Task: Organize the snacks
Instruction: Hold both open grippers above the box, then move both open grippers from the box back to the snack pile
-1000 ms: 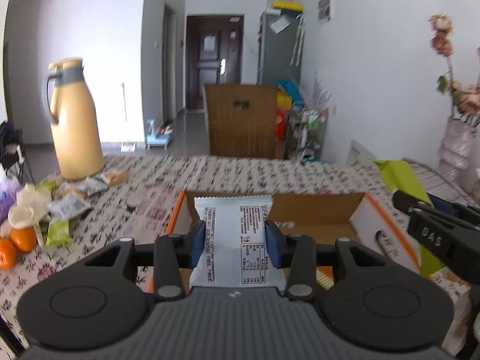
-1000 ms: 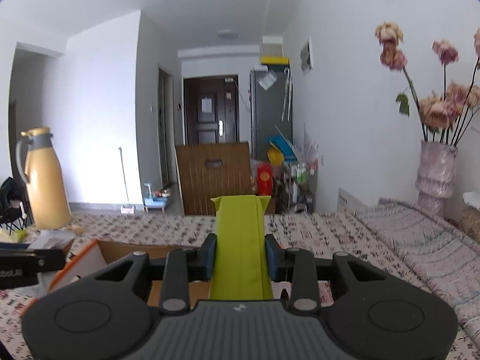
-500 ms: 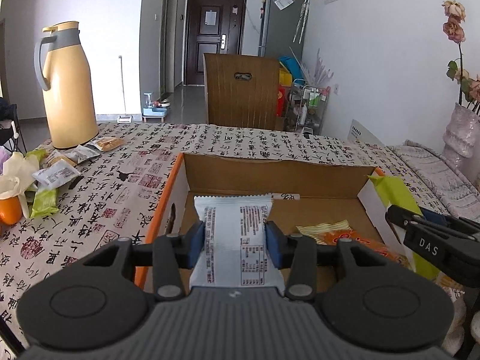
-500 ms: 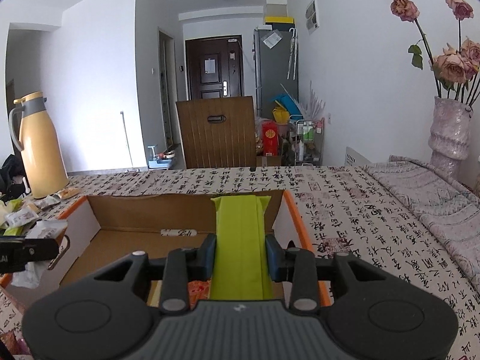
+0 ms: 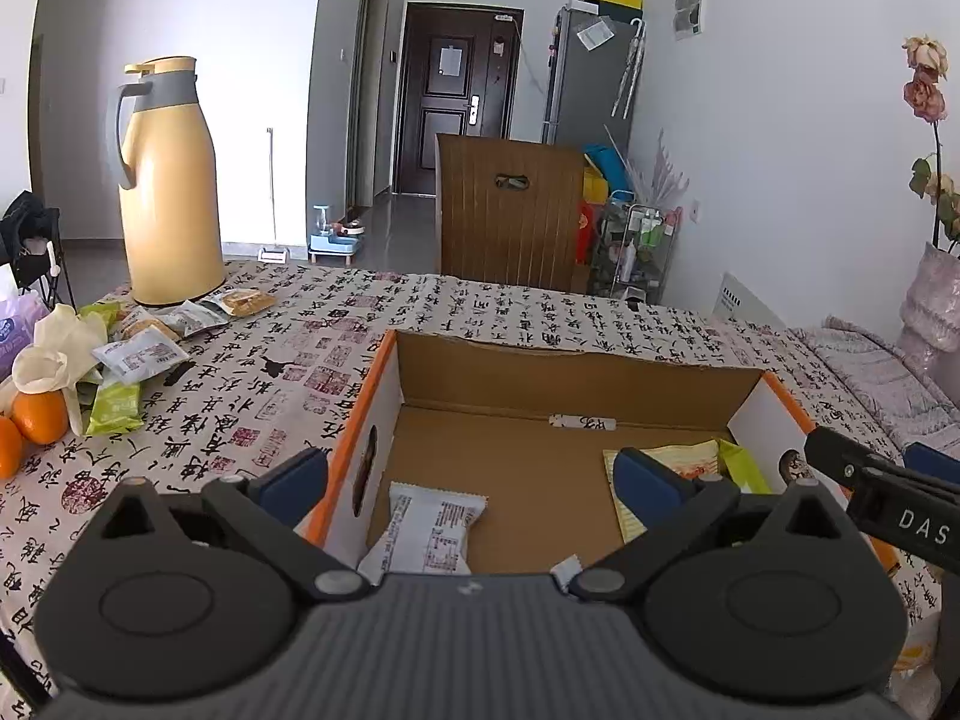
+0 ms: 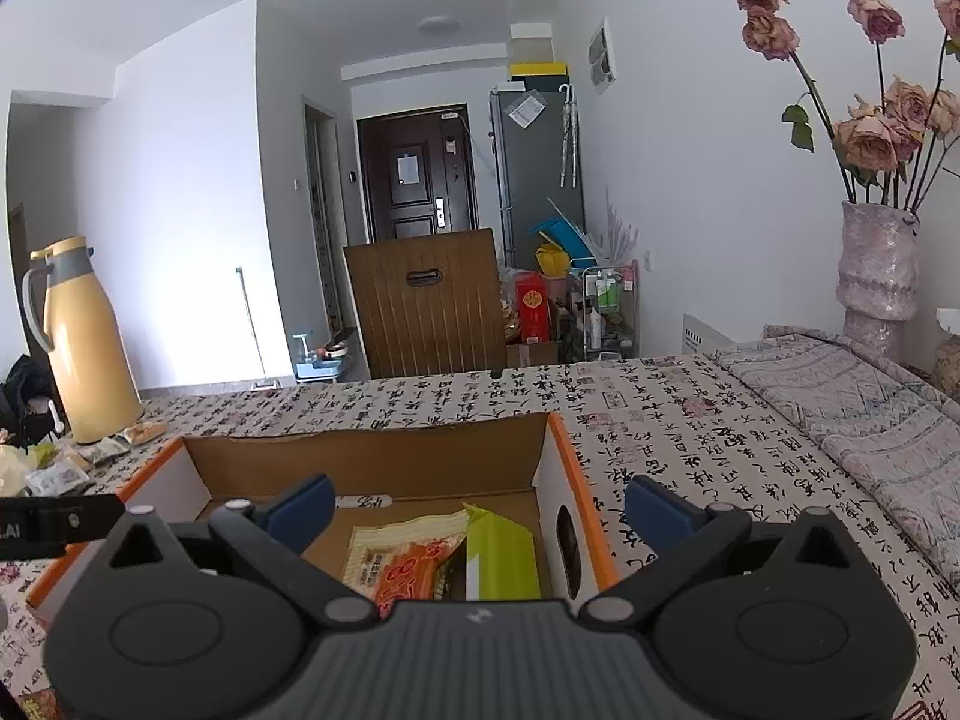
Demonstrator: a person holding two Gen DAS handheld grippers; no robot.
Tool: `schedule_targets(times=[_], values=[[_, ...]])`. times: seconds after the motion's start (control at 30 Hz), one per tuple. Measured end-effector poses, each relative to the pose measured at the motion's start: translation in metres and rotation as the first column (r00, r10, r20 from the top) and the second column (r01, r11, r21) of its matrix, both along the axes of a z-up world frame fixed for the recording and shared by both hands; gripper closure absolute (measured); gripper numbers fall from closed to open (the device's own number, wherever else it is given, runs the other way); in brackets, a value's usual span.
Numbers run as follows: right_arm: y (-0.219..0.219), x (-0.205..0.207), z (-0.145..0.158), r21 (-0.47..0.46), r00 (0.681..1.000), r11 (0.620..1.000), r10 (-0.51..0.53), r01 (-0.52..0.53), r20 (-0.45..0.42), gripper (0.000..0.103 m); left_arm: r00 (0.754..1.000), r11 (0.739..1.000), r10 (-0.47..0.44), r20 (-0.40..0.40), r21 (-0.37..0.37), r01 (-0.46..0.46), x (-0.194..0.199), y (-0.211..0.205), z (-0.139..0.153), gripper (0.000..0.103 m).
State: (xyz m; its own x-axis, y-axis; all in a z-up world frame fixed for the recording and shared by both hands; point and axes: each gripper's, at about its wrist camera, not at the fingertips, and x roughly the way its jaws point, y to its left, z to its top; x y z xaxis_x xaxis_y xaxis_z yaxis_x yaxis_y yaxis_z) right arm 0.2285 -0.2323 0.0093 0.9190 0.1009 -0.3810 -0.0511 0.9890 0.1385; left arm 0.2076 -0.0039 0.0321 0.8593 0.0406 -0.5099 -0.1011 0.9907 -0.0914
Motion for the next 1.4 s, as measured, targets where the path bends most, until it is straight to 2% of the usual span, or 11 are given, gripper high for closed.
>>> schedule_targets(times=[0.4, 0.9, 1.13, 1.4], values=[[0.003, -0.018, 0.019, -0.017, 0.998, 1.0, 0.008, -0.007, 0.064, 0.0, 0.999, 1.0, -0.003, 0.037, 0.001, 0.003, -0.015, -0.005, 0.016, 0.0], [0.006, -0.067, 0.041, -0.05, 0.994, 0.999, 0.019, -0.013, 0.109, 0.0, 0.997, 1.0, -0.01, 0.081, 0.014, 0.009, -0.063, -0.005, 0.036, 0.0], [0.003, -0.097, 0.038, -0.062, 0.995, 0.998, 0.027, -0.02, 0.101, 0.0, 0.996, 1.0, -0.021, 0.084, 0.022, 0.019, -0.09, -0.004, 0.035, 0.0], [-0.008, -0.128, 0.019, -0.061, 0.999, 0.998, 0.024, -0.021, 0.049, 0.0, 0.996, 0.998, -0.05, 0.072, 0.035, 0.047, -0.118, -0.002, 0.022, 0.0]])
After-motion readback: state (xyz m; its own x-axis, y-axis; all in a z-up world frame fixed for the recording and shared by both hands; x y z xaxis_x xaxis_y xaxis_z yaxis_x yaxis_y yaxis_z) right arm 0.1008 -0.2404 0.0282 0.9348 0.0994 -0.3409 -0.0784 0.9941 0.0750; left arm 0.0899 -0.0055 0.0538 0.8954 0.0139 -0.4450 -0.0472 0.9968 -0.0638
